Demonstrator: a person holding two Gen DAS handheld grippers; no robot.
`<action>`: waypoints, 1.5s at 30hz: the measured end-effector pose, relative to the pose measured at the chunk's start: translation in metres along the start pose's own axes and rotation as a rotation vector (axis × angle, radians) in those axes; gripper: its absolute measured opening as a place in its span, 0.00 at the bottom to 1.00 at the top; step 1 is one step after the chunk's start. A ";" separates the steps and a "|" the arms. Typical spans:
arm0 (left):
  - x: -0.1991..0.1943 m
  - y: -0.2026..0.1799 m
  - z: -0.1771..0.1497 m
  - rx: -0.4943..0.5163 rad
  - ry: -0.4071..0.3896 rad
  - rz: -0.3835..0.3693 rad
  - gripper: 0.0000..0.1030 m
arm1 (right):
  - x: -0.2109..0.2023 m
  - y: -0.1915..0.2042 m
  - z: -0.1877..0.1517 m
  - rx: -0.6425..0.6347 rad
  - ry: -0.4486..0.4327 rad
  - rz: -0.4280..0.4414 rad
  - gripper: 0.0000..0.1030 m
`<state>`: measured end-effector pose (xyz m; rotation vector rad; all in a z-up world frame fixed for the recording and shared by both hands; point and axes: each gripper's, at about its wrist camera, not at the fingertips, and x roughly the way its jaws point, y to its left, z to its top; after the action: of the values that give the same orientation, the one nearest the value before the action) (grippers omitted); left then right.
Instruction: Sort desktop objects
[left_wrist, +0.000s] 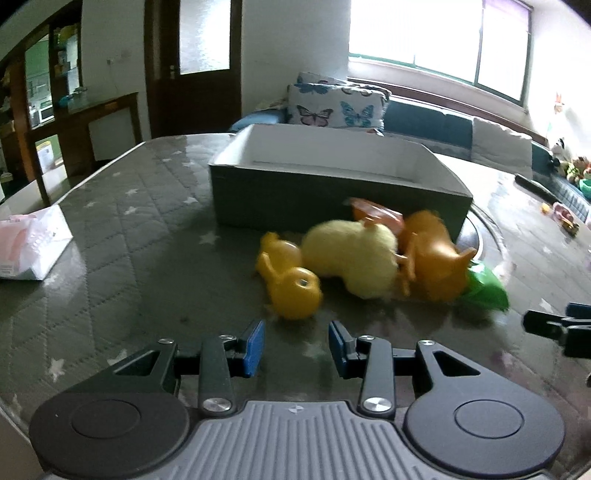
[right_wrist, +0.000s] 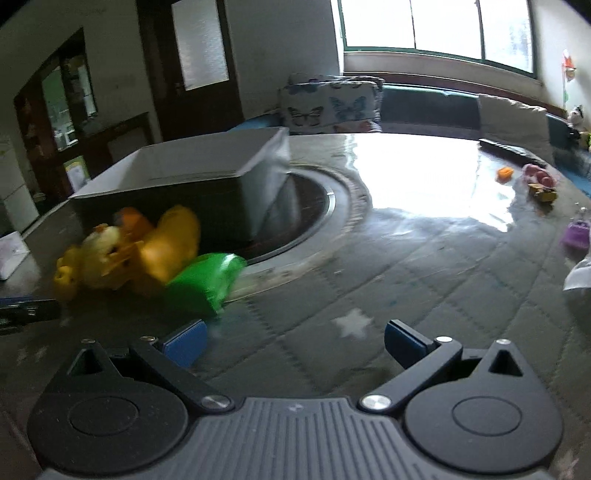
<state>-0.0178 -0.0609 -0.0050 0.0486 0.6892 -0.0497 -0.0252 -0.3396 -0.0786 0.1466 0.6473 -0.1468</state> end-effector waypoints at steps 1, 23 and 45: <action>-0.002 -0.004 -0.001 0.001 0.004 -0.002 0.40 | -0.001 0.005 -0.003 0.004 0.000 0.001 1.00; -0.018 -0.033 -0.004 0.030 0.081 -0.090 0.40 | -0.102 0.175 -0.058 -0.074 0.073 0.067 1.00; -0.019 -0.043 -0.006 0.046 0.114 -0.078 0.40 | -0.108 0.155 -0.035 -0.109 0.111 0.169 1.00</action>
<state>-0.0389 -0.1030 0.0012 0.0692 0.8043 -0.1385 -0.1028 -0.1713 -0.0261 0.1044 0.7484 0.0595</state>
